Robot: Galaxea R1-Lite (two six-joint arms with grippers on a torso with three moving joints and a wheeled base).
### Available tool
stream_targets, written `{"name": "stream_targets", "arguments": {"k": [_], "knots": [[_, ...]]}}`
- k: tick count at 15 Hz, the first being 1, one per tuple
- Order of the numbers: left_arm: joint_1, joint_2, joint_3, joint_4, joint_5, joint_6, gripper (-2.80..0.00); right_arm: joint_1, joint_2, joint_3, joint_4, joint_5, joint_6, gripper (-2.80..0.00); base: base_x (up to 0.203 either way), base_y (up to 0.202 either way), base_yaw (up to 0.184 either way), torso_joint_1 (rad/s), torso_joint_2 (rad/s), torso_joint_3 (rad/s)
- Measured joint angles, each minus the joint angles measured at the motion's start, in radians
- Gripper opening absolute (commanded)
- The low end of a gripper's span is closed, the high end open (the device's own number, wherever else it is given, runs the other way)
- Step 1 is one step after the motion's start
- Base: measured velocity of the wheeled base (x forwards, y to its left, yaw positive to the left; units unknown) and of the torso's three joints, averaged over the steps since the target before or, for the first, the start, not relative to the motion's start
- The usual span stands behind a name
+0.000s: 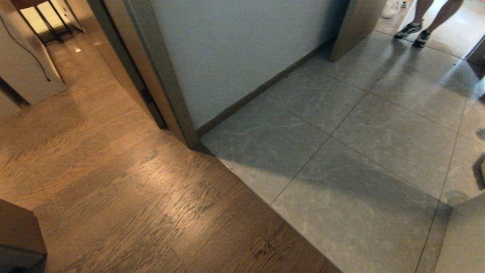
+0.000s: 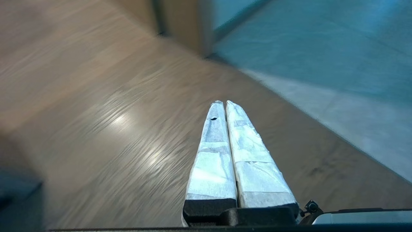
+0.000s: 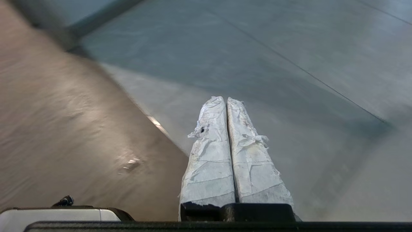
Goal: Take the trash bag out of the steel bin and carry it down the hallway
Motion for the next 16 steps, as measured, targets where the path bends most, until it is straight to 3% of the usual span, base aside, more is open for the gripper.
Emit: {"name": "stream_targets", "arguments": {"k": [7, 16], "knots": [[0.0, 0.0, 0.0, 0.0, 0.0, 0.0, -2.8, 0.002, 0.0, 0.0, 0.004, 0.0, -0.003, -2.8, 0.001, 0.007, -0.146, 0.004, 0.0, 0.002], [0.0, 0.0, 0.0, 0.0, 0.0, 0.0, -2.8, 0.001, 0.0, 0.0, 0.003, 0.001, -0.001, -2.8, 0.0, 0.0, 0.0, 0.0, 0.0, 0.0]]}}
